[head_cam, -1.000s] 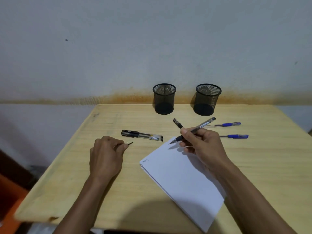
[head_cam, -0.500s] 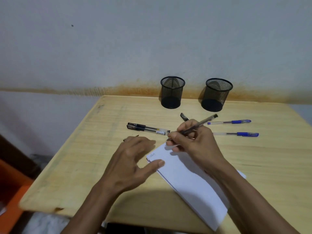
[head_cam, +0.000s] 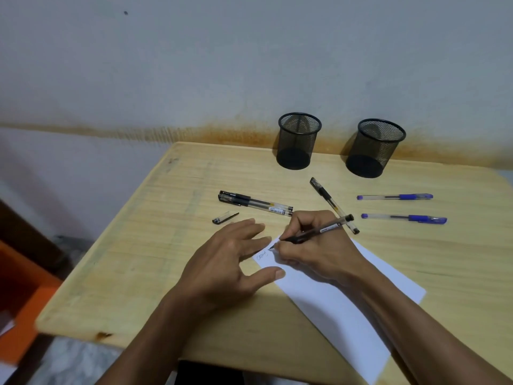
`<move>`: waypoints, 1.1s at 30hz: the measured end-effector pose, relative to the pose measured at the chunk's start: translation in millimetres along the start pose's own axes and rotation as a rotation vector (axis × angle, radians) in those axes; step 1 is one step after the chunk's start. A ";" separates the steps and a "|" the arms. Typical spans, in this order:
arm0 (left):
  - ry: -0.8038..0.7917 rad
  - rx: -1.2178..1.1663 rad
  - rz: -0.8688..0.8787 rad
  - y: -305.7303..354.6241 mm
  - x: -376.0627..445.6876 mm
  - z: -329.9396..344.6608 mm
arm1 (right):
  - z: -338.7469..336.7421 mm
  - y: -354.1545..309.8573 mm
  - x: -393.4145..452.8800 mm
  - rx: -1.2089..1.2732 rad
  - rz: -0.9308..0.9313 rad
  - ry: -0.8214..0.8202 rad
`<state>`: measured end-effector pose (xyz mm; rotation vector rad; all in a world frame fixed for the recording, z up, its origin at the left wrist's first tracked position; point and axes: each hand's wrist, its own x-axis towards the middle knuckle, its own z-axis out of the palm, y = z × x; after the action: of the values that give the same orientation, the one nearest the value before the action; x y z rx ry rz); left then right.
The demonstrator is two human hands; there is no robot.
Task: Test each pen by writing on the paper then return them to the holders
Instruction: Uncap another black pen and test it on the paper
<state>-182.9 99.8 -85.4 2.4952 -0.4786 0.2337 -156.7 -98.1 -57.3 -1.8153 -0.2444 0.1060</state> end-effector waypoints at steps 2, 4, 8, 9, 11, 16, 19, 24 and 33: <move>-0.009 -0.001 -0.007 -1.2 0.3 0.6 | 1.6 2.3 1.1 0.004 0.004 -0.005; -0.022 0.003 -0.007 -2.4 0.6 0.6 | 2.2 2.5 1.7 0.024 0.004 -0.005; -0.036 0.012 -0.003 -3.1 1.9 0.6 | 3.8 3.1 3.0 0.070 0.010 -0.002; -0.043 0.014 -0.004 -2.8 2.2 0.6 | 4.2 3.5 2.9 0.073 0.012 0.001; -0.049 0.021 -0.003 -2.2 2.3 0.2 | 4.4 4.5 3.5 0.053 0.010 0.007; -0.042 0.020 -0.021 -1.3 1.6 0.2 | 1.7 1.5 3.1 0.011 -0.007 -0.016; -0.052 0.027 -0.020 -1.1 2.6 0.1 | 1.5 1.3 3.2 0.014 -0.014 0.010; -0.048 0.015 -0.034 0.6 2.5 -0.7 | -0.3 -0.5 3.5 -0.001 -0.034 -0.007; -0.047 0.020 -0.031 1.1 2.4 -0.6 | -1.3 0.8 4.9 0.021 -0.039 0.005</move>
<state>-181.2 98.6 -83.7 2.5299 -0.4586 0.1692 -151.5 -98.5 -57.4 -1.7891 -0.2737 0.0760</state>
